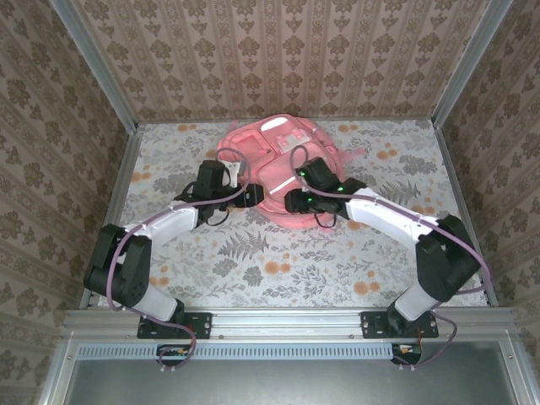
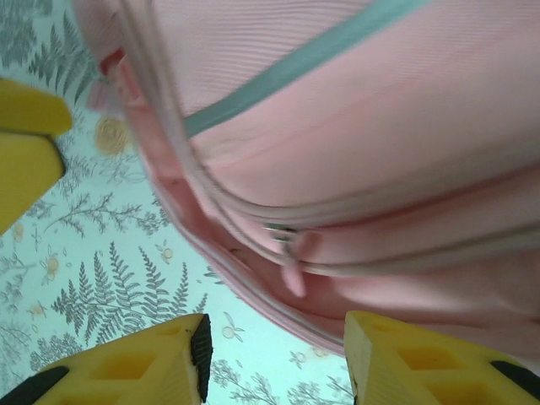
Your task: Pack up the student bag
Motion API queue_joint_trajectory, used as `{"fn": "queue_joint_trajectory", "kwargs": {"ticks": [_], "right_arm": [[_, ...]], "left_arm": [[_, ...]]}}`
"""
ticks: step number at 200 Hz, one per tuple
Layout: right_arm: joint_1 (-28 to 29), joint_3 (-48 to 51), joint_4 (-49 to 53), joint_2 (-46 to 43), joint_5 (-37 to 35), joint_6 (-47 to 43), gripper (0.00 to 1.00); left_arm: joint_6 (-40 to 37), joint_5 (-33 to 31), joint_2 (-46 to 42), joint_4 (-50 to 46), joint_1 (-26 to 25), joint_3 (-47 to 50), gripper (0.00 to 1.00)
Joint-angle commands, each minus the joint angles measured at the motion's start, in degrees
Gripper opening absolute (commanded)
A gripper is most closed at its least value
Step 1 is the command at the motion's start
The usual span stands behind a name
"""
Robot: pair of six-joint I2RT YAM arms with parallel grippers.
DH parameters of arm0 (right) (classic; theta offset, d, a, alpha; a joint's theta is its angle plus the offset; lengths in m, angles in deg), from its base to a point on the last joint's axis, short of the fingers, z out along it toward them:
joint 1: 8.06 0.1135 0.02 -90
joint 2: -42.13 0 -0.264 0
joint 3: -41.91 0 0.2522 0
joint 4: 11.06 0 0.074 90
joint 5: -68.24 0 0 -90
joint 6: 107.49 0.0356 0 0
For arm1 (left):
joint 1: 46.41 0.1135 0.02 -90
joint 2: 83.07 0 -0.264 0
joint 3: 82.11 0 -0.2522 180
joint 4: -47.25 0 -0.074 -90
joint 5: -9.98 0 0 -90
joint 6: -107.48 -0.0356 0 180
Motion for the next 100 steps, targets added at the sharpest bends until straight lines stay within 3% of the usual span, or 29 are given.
{"fn": "queue_joint_trajectory", "kwargs": {"ticks": [1, 100], "right_arm": [[1.77, -3.27, 3.86, 4.23, -5.29, -2.38, 0.43], [2.41, -7.33, 3.29, 11.61, -6.49, 0.39, 0.31]], "left_arm": [[9.07, -0.44, -0.19, 0.73, -0.22, 0.25, 0.65], [13.96, 0.83, 3.47, 3.52, -0.28, -0.63, 0.63]]}}
